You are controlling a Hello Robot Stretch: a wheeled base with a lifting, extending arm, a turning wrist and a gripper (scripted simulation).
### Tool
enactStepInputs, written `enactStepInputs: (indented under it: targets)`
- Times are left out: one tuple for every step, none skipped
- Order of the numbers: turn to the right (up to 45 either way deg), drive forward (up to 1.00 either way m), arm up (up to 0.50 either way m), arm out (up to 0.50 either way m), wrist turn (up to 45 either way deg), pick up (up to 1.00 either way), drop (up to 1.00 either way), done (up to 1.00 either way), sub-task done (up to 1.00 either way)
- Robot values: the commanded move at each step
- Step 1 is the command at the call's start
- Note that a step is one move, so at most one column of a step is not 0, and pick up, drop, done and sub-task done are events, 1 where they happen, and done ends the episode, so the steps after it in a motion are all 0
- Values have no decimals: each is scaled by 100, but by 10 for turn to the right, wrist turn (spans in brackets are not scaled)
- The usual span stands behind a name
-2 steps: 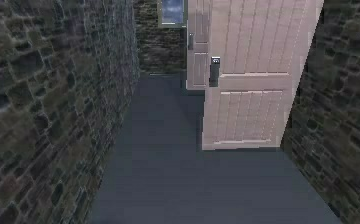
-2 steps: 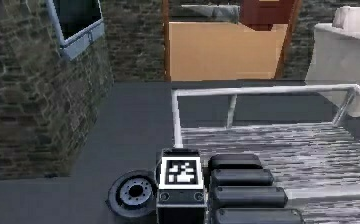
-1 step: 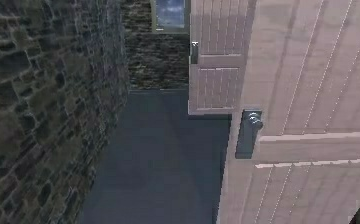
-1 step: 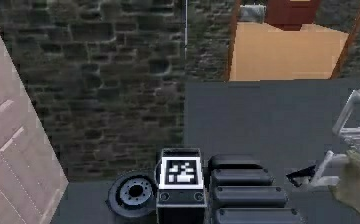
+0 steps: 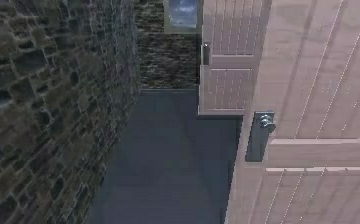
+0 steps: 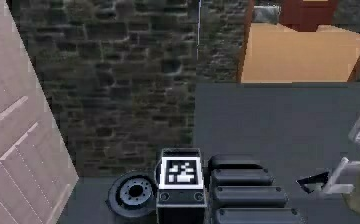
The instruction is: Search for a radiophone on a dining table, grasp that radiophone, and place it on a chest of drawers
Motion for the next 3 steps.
enactStepInputs:
  targets:
    - [0, 100, 0, 0, 0, 0, 0, 0, 0]
    - [-90, 0, 0, 0, 0, 0, 0, 0, 0]
    - [0, 10, 0, 0, 0, 0, 0, 0, 0]
